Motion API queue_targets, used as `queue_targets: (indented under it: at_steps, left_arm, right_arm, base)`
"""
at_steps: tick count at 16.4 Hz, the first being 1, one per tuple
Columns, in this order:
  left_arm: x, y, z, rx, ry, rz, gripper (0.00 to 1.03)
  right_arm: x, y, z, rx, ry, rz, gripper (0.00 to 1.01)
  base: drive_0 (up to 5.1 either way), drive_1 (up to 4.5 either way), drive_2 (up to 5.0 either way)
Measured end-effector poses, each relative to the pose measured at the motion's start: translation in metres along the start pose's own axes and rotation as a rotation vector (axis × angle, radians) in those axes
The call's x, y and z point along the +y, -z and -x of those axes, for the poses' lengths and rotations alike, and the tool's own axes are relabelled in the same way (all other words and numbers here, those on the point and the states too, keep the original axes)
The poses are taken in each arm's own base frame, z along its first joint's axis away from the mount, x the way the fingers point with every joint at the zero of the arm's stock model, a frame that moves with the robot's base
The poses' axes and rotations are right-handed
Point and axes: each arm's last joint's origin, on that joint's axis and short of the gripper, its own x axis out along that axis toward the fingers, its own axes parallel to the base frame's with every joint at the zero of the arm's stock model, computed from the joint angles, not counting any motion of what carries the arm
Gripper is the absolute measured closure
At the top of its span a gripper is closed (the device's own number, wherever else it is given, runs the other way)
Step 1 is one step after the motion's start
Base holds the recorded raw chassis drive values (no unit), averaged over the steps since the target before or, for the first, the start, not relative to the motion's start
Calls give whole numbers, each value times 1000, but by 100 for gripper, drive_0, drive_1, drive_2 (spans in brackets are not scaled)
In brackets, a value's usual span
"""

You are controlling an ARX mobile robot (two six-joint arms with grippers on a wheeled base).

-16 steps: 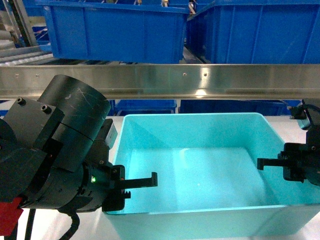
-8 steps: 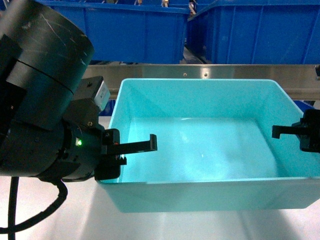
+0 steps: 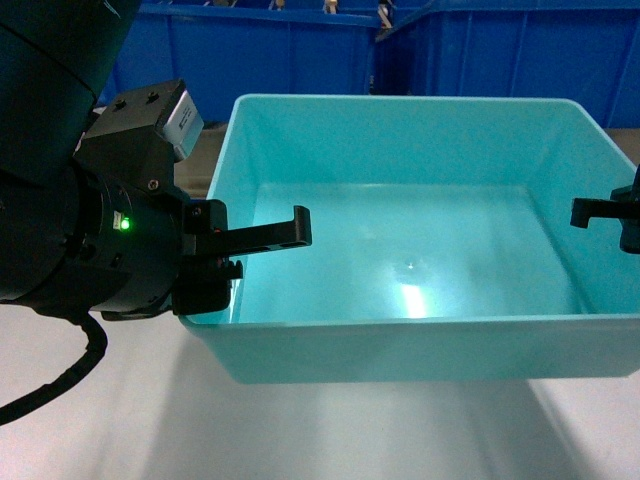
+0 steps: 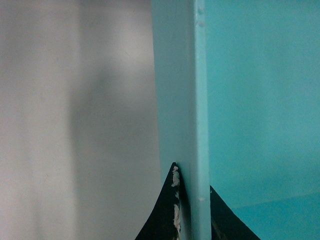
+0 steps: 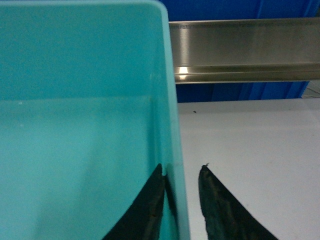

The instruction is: Organize blue bins on left shelf correctly

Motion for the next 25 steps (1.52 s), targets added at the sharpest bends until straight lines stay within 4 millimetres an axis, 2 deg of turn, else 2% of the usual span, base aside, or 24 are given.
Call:
queue_targets:
  at_steps: [1,3,5,14,25]
  left_arm:
    - [0,0,0,0,1,0,101]
    - [-1,1,0,5,5,1,101]
    - [0,1,0,5,4,4,101]
    - [0,1,0,8,3,4,101]
    - [-1,1,0,7,4,4,101]
  right_arm:
    - [0,0,0,0,5,7,83]
    - [0,0,0,-2,4,5,99]
    - [0,0,0,-4,-2,-3,99]
    - [0,1,-1,1,-2,-6,99]
    - [0,1,0,1,1,-6,99]
  base:
    - [0,0,0]
    - [0,0,0]
    - [0,0,0]
    - [7,-403,417]
    - [-459,101,366]
